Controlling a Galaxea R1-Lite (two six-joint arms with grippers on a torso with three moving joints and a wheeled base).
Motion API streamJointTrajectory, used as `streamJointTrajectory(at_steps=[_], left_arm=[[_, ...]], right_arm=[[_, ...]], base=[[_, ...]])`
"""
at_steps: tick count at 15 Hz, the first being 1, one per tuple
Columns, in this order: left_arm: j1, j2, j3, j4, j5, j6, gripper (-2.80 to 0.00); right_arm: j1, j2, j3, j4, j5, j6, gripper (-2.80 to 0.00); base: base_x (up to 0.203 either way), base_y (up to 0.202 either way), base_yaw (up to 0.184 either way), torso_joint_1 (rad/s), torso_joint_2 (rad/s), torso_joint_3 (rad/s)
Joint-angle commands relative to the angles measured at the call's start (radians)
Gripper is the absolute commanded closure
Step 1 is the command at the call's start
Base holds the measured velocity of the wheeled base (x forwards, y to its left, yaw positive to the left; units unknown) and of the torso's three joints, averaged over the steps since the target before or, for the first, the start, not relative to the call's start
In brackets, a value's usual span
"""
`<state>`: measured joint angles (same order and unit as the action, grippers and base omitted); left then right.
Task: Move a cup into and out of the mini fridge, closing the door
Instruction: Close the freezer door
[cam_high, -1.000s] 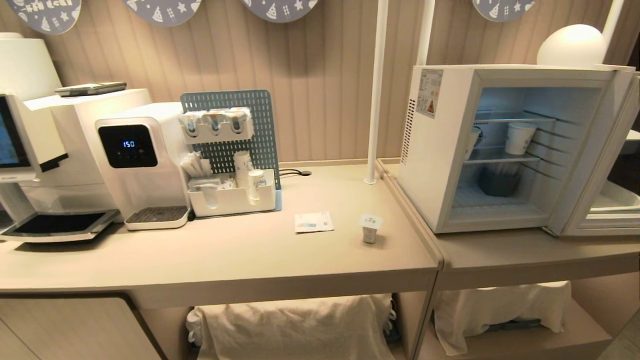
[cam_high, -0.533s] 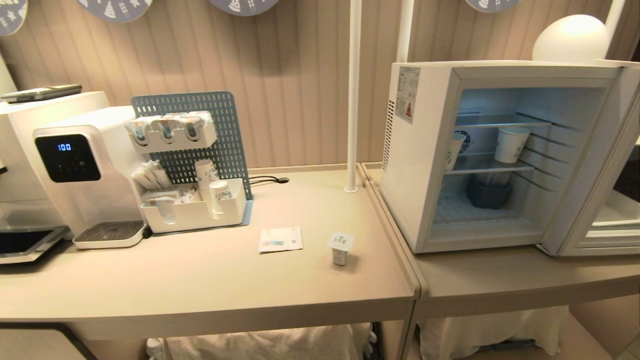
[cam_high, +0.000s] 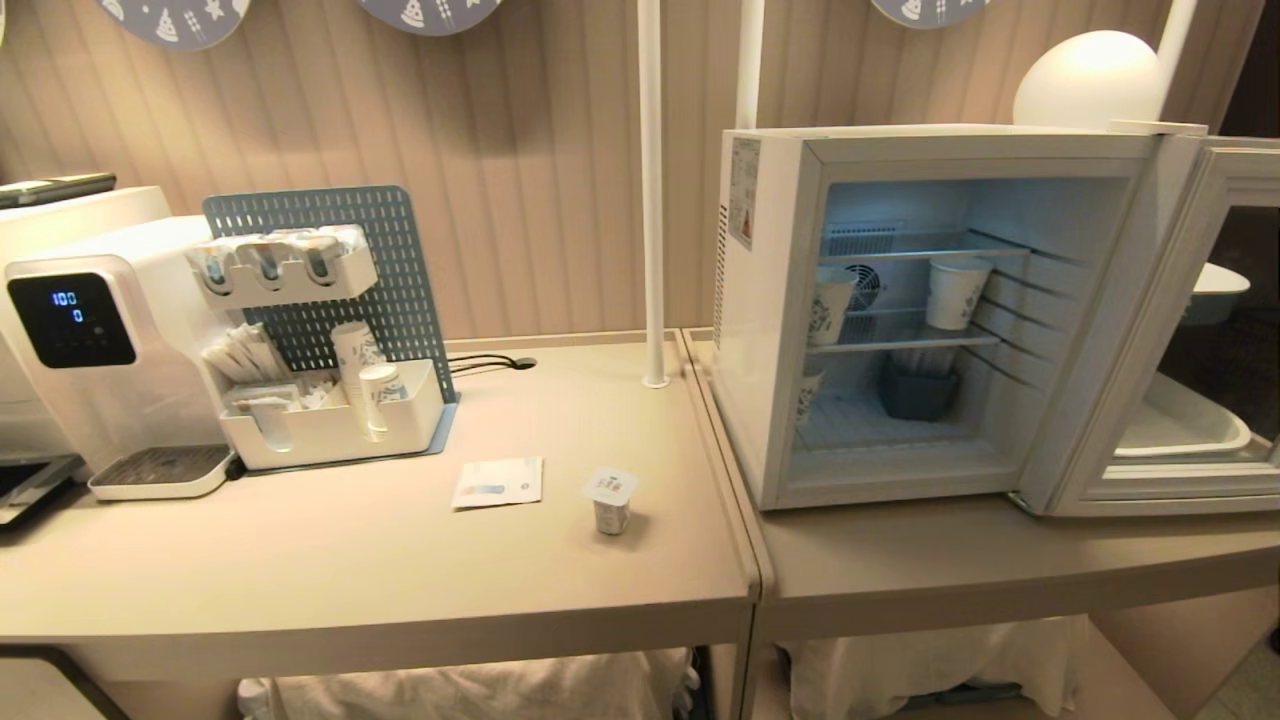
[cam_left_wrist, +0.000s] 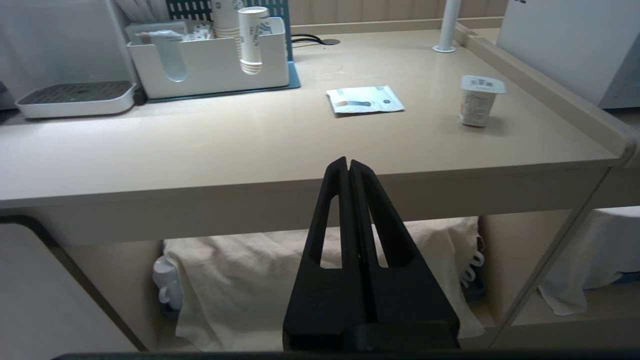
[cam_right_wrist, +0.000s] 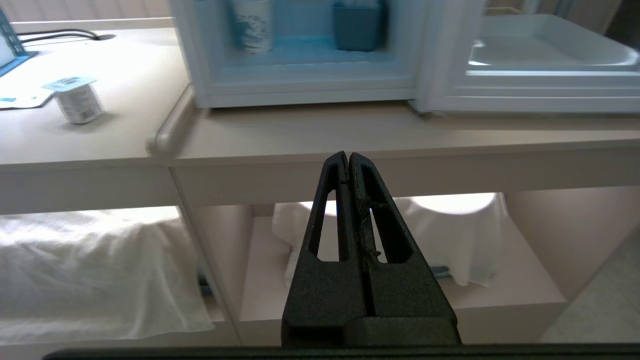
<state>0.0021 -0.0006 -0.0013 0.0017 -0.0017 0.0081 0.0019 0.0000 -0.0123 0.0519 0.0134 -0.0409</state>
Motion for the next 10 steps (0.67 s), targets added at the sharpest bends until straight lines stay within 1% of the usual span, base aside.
streamJointTrajectory(at_steps=[1,10], left_arm=[[-0.001,0.002,0.0,0.0,0.0,0.0,0.0],[-0.001,0.002,0.0,0.0,0.0,-0.001,0.0]], right_arm=[[0.0,0.002,0.0,0.0,0.0,-0.001,0.0],[0.0,0.002,0.0,0.0,0.0,-0.001,0.0]], base=[[0.0,-0.19,0.0,0.006,0.01,0.005],[0.0,-0.195,0.0,0.004,0.0,0.002]])
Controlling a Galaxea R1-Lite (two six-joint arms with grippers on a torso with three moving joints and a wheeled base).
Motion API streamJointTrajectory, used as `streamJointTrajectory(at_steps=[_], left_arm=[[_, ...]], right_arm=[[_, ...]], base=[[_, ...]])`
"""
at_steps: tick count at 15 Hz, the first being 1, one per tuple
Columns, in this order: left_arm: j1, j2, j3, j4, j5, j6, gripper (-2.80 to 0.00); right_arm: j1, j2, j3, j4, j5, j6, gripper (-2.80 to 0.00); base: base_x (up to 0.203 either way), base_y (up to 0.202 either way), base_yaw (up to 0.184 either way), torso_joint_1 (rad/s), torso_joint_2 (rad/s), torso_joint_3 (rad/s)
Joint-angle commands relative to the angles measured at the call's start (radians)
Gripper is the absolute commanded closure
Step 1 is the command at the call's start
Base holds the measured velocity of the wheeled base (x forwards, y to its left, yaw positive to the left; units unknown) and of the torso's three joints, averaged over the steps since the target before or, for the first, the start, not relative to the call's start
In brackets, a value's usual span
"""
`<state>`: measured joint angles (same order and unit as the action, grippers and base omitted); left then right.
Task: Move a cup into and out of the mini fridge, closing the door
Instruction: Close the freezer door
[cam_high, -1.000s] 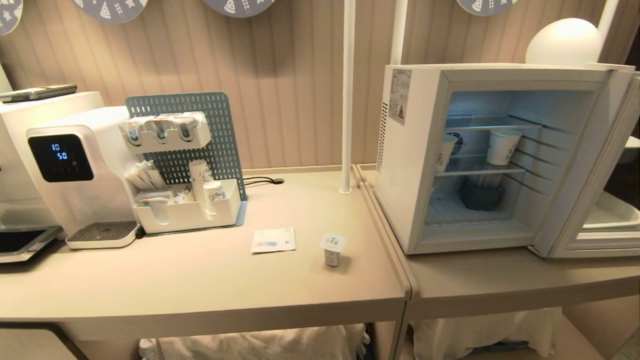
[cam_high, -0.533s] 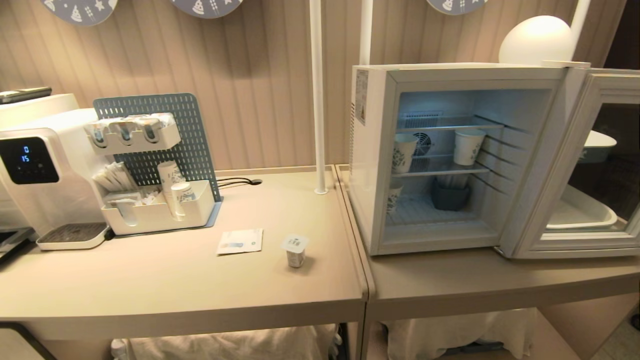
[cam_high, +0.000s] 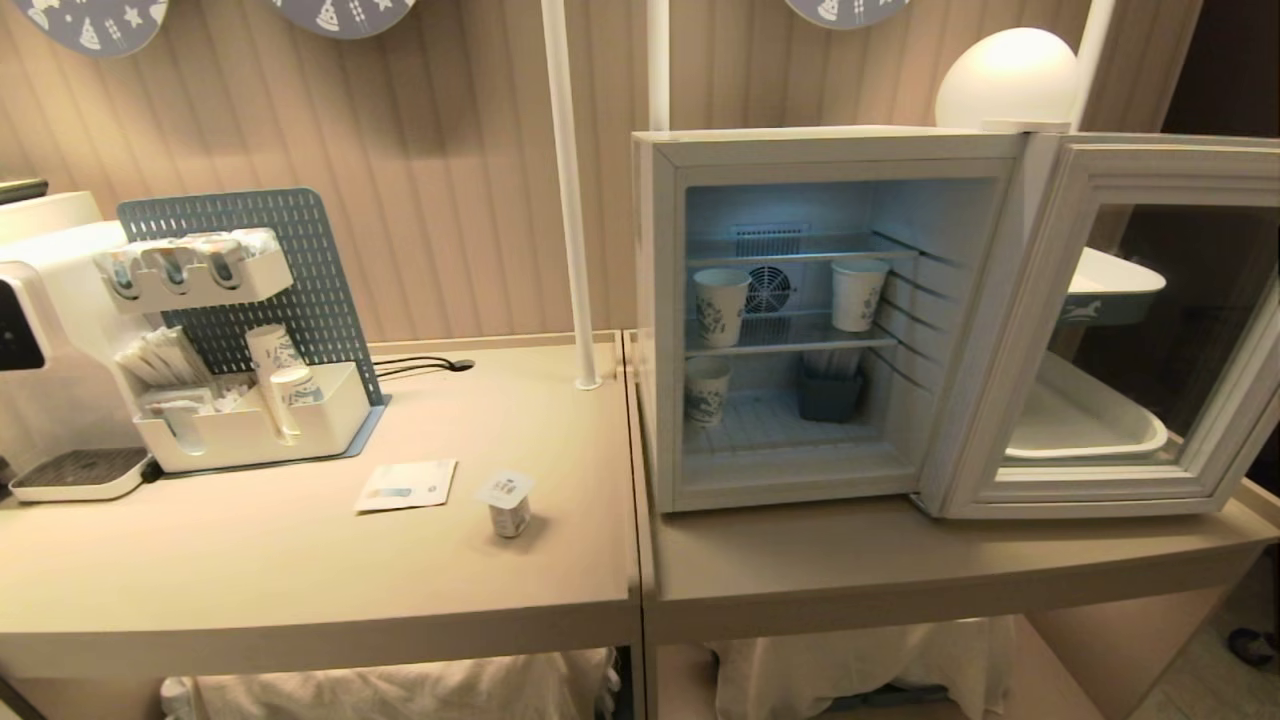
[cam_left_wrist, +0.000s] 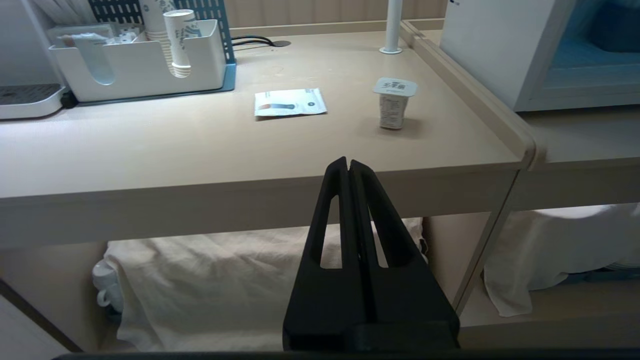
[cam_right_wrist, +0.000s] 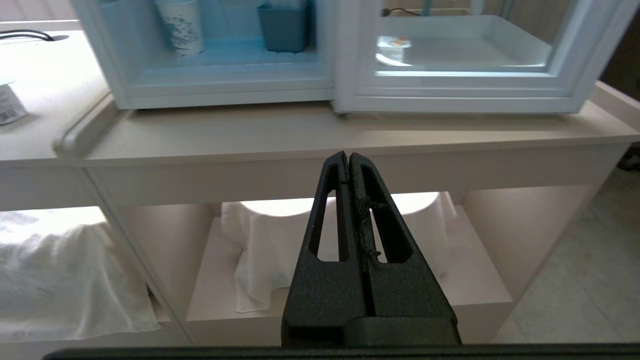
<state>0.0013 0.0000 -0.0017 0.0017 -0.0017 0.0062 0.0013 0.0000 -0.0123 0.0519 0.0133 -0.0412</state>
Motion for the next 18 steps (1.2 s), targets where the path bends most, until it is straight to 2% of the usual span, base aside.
streamJointTrajectory(at_steps=[1,18], left_arm=[[0.0,0.0,0.0,0.0,0.0,0.0,0.0],[0.0,0.0,0.0,0.0,0.0,0.0,0.0]], right_arm=[[0.0,0.002,0.0,0.0,0.0,0.0,0.0],[0.0,0.002,0.0,0.0,0.0,0.0,0.0]], base=[[0.0,-0.192,0.001,0.002,0.01,-0.002],[0.0,-0.193,0.0,0.002,0.0,0.003]])
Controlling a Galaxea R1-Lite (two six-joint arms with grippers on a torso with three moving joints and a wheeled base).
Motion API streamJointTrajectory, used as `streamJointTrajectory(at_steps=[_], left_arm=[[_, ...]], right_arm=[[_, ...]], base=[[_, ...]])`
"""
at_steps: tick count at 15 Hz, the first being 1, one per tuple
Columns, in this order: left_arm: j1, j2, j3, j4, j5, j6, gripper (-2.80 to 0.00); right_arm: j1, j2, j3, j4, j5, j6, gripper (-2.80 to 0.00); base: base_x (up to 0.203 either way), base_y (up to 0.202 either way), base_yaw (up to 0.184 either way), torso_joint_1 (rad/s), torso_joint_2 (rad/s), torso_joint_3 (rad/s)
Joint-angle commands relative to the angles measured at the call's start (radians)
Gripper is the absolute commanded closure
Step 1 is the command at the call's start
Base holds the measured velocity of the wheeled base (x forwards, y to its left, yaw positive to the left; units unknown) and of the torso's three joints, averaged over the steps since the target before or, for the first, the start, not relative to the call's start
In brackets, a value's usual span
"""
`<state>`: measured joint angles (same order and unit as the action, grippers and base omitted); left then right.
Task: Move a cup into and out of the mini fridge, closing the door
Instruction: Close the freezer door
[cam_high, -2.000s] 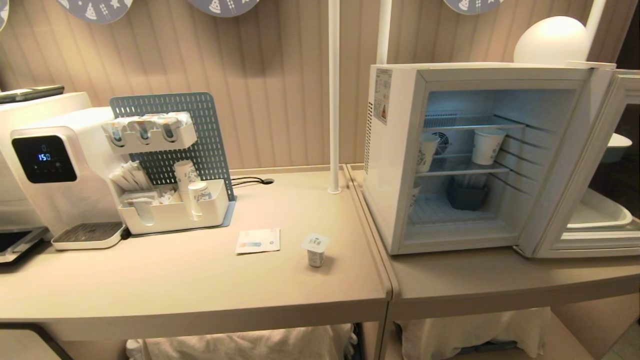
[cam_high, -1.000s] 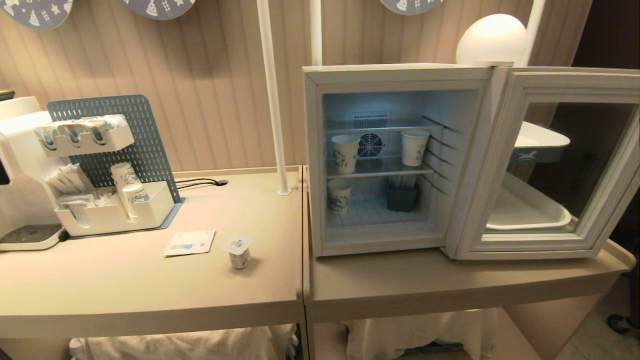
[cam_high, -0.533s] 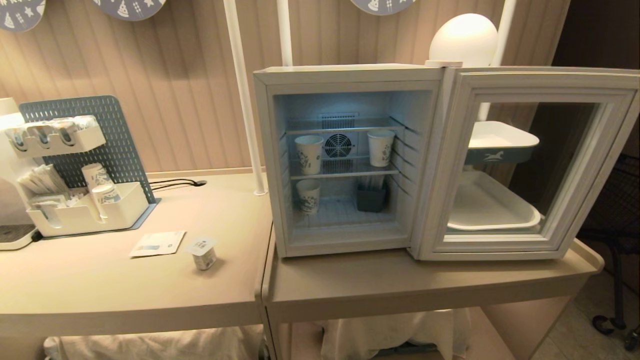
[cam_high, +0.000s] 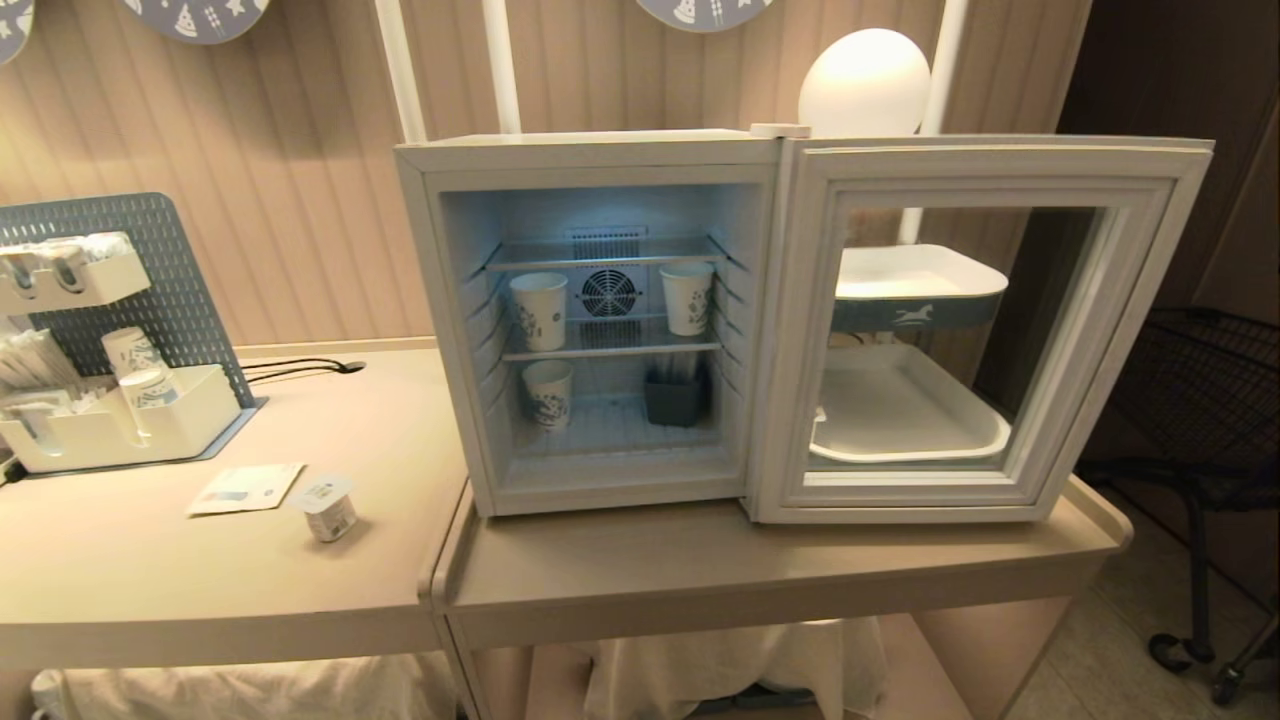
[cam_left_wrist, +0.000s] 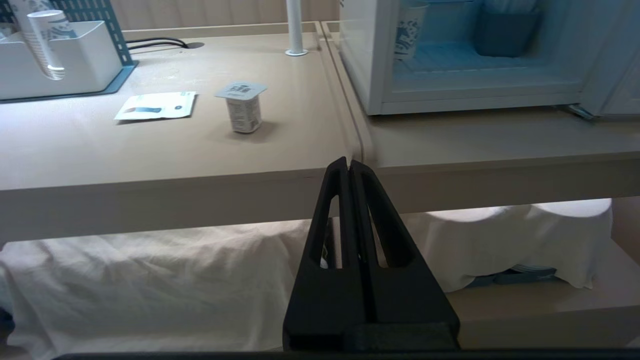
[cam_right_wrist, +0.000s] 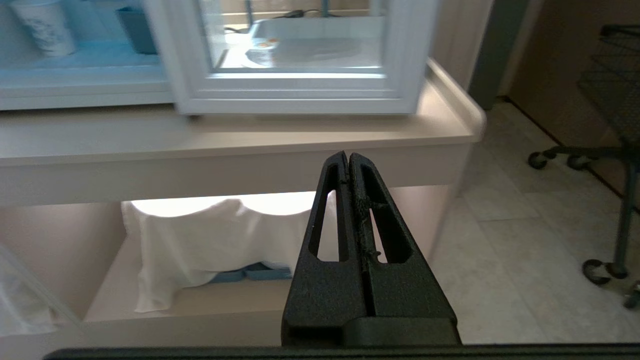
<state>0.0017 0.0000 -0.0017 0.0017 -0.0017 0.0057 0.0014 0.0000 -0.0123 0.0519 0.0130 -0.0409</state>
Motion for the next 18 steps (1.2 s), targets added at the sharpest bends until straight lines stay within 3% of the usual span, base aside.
streamJointTrajectory(at_steps=[1,6,11,13,15,16,18], left_arm=[[0.0,0.0,0.0,0.0,0.0,0.0,0.0],[0.0,0.0,0.002,-0.005,0.0,-0.003,0.0],[0.0,0.0,0.002,-0.005,0.0,-0.004,0.0],[0.0,0.0,0.002,-0.005,0.0,-0.003,0.0],[0.0,0.0,0.002,-0.005,0.0,-0.004,0.0],[0.0,0.0,0.002,-0.005,0.0,-0.004,0.0],[0.0,0.0,0.002,-0.005,0.0,-0.004,0.0]], right_arm=[[0.0,0.002,0.0,0.0,0.001,-0.001,0.0],[0.0,0.001,0.007,-0.026,0.001,0.01,0.0],[0.0,0.0,0.0,-0.038,-0.018,0.05,0.0],[0.0,0.025,-0.142,-0.011,-0.033,0.067,0.0],[0.0,0.103,-0.419,0.068,-0.053,0.093,0.0],[0.001,0.178,-0.558,0.121,-0.081,0.104,0.0],[0.003,0.375,-0.708,0.186,-0.168,0.121,0.0]], base=[[0.0,-0.198,-0.002,0.002,0.0,0.005],[0.0,-0.176,-0.01,0.001,0.0,0.003],[0.0,-0.011,0.001,0.0,0.0,0.0],[0.0,0.0,0.0,0.0,0.0,0.0],[0.0,0.0,0.0,0.0,0.0,0.0],[0.0,0.0,0.0,0.0,0.0,0.0],[0.0,0.0,0.0,0.0,0.0,0.0]])
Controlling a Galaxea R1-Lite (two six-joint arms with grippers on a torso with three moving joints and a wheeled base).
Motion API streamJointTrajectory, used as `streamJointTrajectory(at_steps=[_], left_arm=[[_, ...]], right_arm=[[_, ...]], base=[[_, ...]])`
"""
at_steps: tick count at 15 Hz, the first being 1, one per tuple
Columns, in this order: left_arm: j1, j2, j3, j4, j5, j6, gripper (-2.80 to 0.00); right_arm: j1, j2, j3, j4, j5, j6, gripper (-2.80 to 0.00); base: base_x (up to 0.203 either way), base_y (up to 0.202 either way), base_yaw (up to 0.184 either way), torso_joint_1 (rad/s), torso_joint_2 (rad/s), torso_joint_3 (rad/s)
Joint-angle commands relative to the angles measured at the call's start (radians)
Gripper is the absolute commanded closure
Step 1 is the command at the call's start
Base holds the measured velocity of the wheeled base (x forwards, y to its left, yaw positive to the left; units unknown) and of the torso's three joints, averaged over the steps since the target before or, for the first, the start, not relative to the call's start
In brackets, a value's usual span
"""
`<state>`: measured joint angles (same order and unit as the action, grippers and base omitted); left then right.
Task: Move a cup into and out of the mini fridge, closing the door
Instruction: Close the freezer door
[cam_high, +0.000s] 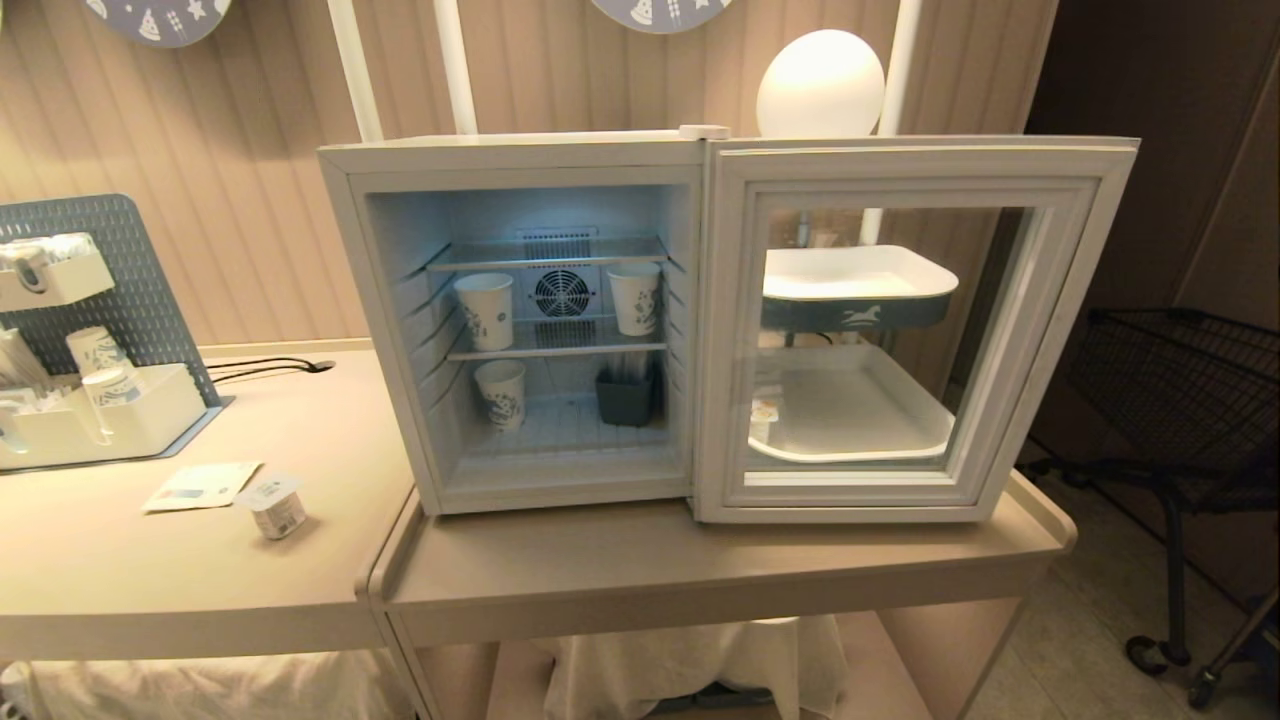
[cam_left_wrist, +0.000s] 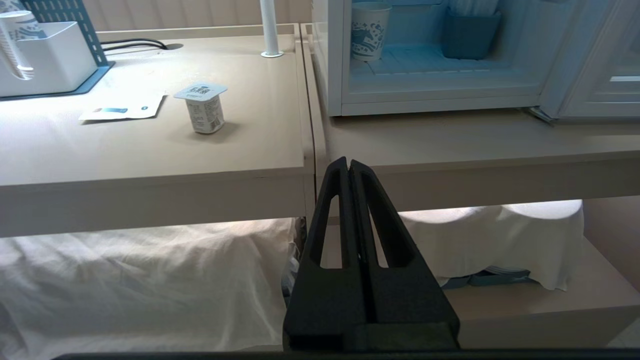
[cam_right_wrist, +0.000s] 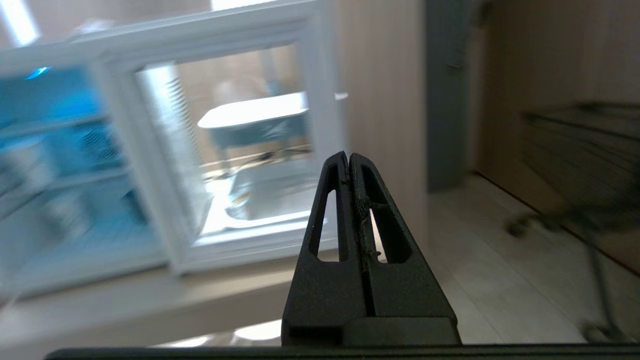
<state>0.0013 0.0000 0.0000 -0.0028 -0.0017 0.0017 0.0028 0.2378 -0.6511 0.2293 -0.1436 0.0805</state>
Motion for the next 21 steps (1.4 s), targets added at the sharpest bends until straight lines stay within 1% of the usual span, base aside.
streamJointTrajectory(at_steps=[1,3,5,6,8,9,10,11,12,13,14,15,18,21], left_arm=[[0.0,0.0,0.0,0.0,0.0,0.0,0.0],[0.0,0.0,0.0,0.0,0.0,0.0,0.0],[0.0,0.0,0.0,0.0,0.0,0.0,0.0],[0.0,0.0,0.0,0.0,0.0,0.0,0.0],[0.0,0.0,0.0,0.0,0.0,0.0,0.0],[0.0,0.0,0.0,0.0,0.0,0.0,0.0],[0.0,0.0,0.0,0.0,0.0,0.0,0.0],[0.0,0.0,0.0,0.0,0.0,0.0,0.0],[0.0,0.0,0.0,0.0,0.0,0.0,0.0],[0.0,0.0,0.0,0.0,0.0,0.0,0.0],[0.0,0.0,0.0,0.0,0.0,0.0,0.0],[0.0,0.0,0.0,0.0,0.0,0.0,0.0],[0.0,0.0,0.0,0.0,0.0,0.0,0.0],[0.0,0.0,0.0,0.0,0.0,0.0,0.0]], right_arm=[[0.003,0.234,-0.092,0.024,-0.051,0.01,0.0],[-0.001,0.411,-0.117,0.018,-0.105,0.057,0.0],[-0.027,0.572,-0.133,-0.018,-0.162,0.11,0.0],[-0.056,0.64,-0.136,-0.048,-0.183,0.131,0.0],[-0.18,0.805,-0.137,-0.138,-0.187,0.164,0.0],[-0.248,0.882,-0.135,-0.189,-0.17,0.173,0.0],[-0.317,0.951,-0.133,-0.242,-0.124,0.18,0.0],[-0.368,1.005,-0.134,-0.287,-0.027,0.185,0.0],[-0.396,1.042,-0.139,-0.311,0.067,0.188,0.0],[-0.409,1.077,-0.144,-0.323,0.114,0.19,0.0],[-0.413,1.105,-0.149,-0.329,0.135,0.192,0.0],[-0.415,1.142,-0.153,-0.333,0.149,0.193,-2.8],[-0.424,1.26,-0.187,-0.391,0.197,0.197,-2.8],[-0.453,1.353,-0.232,-0.481,0.215,0.188,-2.8]], base=[[0.0,0.0,0.0,0.0,0.0,0.0],[0.0,0.0,0.0,0.0,0.0,0.0],[0.0,0.0,0.0,0.0,0.0,0.0],[0.0,0.0,0.0,0.0,0.0,0.0],[0.0,0.0,0.0,0.0,0.0,0.0],[0.0,0.0,0.0,0.0,0.0,0.0],[0.0,0.0,0.0,0.0,0.0,0.0],[0.0,0.0,0.0,0.0,0.0,0.0],[0.0,0.0,0.0,0.0,0.0,0.0],[0.0,0.0,0.0,0.0,0.0,0.0],[0.0,0.0,0.0,0.0,0.0,0.0],[0.0,0.0,0.0,0.0,0.0,0.0],[0.0,0.0,0.0,0.0,0.0,0.0],[0.0,0.0,0.0,0.0,0.0,0.0]])
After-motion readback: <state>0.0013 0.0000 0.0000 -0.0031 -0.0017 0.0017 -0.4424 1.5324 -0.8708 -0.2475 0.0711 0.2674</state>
